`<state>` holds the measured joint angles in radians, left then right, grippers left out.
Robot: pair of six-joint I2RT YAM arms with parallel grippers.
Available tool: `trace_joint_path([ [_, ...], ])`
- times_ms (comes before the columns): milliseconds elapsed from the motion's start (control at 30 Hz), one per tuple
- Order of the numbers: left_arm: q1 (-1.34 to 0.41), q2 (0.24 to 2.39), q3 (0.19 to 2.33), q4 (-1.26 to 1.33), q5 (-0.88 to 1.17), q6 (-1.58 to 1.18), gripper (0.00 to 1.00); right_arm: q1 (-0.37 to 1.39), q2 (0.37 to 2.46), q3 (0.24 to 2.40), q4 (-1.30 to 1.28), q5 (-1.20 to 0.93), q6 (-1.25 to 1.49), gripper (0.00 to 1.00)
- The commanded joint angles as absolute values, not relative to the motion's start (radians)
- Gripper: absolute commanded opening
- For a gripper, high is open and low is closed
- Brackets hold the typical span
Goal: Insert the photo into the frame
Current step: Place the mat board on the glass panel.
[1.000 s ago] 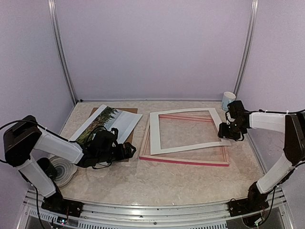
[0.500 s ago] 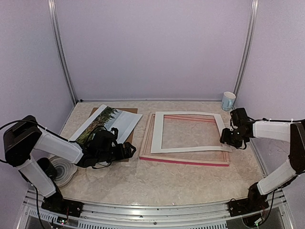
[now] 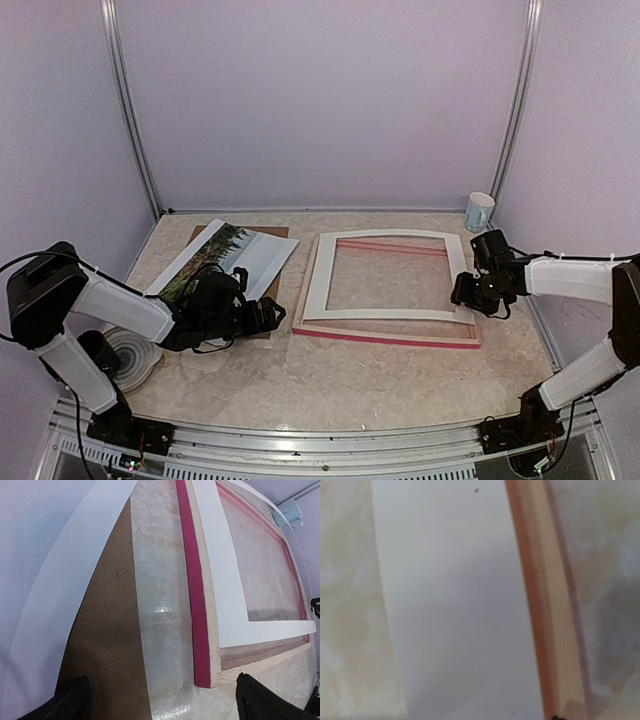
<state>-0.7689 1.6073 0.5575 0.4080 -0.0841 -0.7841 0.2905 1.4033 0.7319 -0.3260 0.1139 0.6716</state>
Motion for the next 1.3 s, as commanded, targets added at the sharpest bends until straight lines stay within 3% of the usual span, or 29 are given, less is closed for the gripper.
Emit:
trace_joint_path([
  [0,-0.761,1.618,0.542,0.412,-0.063,-0.780,0.99,0.312,1.350,0.717,-0.354,0.146,0.704,0.59],
  [500,-0.755,1.622,0.546,0.419,-0.047,-0.779,0.99,0.343,1.263,0.644,-0.411,0.161,0.735,0.59],
  [1267,-0.755,1.611,0.530,0.417,-0.050,-0.788,0.99,0.385,1.341,0.681,-0.371,0.186,0.687,0.60],
])
